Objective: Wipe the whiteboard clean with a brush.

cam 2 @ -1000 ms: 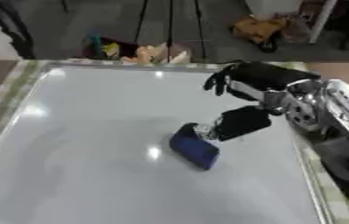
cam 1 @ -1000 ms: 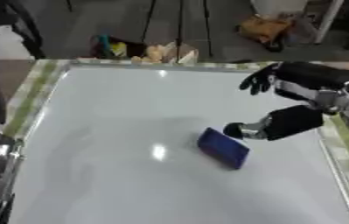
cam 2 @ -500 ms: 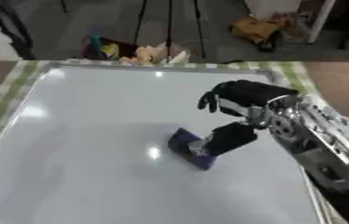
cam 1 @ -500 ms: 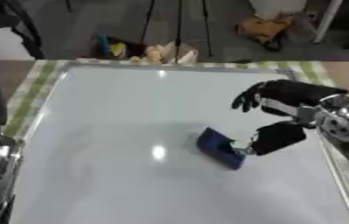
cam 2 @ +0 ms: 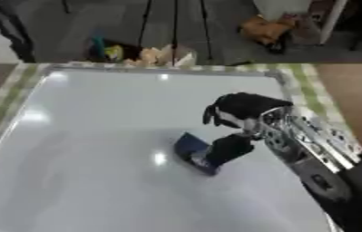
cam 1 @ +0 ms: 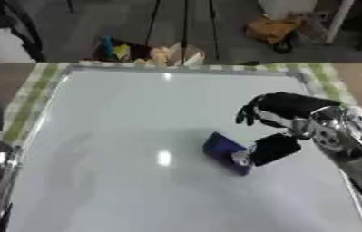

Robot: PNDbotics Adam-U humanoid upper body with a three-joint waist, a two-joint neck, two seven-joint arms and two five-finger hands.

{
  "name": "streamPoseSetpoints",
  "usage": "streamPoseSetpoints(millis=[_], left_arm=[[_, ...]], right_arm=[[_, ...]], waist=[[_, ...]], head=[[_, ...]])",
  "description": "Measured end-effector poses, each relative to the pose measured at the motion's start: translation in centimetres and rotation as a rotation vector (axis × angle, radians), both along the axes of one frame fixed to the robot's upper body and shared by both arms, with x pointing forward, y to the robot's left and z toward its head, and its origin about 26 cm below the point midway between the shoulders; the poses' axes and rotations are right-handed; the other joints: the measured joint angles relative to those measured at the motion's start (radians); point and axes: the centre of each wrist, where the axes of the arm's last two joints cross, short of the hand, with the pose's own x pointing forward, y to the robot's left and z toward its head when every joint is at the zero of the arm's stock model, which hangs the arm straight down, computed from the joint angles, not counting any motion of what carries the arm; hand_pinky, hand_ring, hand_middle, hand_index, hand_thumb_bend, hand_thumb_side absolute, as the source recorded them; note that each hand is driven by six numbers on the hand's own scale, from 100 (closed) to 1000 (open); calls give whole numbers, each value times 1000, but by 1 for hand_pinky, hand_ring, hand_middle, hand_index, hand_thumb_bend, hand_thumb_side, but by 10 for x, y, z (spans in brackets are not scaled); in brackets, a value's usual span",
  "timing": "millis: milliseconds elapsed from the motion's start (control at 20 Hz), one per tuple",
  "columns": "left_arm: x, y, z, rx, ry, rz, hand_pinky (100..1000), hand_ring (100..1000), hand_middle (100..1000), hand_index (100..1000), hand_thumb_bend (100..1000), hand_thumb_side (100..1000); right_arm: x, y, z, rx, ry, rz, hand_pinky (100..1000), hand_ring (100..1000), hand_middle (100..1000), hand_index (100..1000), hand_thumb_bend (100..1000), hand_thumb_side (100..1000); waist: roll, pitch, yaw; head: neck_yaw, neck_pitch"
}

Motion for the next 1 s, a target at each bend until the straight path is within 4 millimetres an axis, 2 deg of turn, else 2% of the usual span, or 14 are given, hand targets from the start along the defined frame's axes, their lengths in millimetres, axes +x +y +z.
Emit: streamPoseSetpoints(millis=[50, 100, 250, 350, 650, 850, 1000], left_arm=[[0, 0, 0, 0, 0, 0, 655, 788, 762, 750, 140, 1000], [0, 0, 0, 0, 0, 0, 655, 788, 762, 750, 140, 1000], [0, 0, 0, 0, 0, 0, 655, 788, 761, 751, 139, 1000], [0, 0, 0, 0, 0, 0, 655, 788, 761, 750, 139, 1000], [0, 0, 0, 0, 0, 0, 654, 788, 762, 747, 139, 1000], [0, 0, 0, 0, -1, -1, 654, 788, 762, 745, 139, 1000], [0, 0, 0, -1, -1, -1, 655, 788, 762, 745, 138, 1000]], right_arm=[[1, 0, -1, -2, 2, -1, 776, 807, 634, 604, 480, 812], [1, 0, -1, -4, 2, -3, 772, 807, 643, 533, 479, 816], [1, 0, -1, -11, -7, -7, 760, 805, 655, 369, 472, 824], [1, 0, 0, -16, -16, -9, 742, 794, 647, 222, 476, 829], [1, 3, 1, -14, -27, 0, 712, 781, 648, 158, 491, 819], [2, 4, -1, -13, -20, -2, 702, 776, 654, 154, 497, 807], [4, 6, -4, -8, -8, -1, 694, 765, 648, 153, 502, 744]], waist=[[0, 0, 0], [-1, 0, 0], [-1, 0, 1], [-1, 0, 1], [-1, 1, 6], [-1, 2, 8], [-1, 3, 13]], head=[[0, 0], [0, 0], [-2, 0], [-3, 0], [-8, -1], [-11, -1], [-12, -1]])
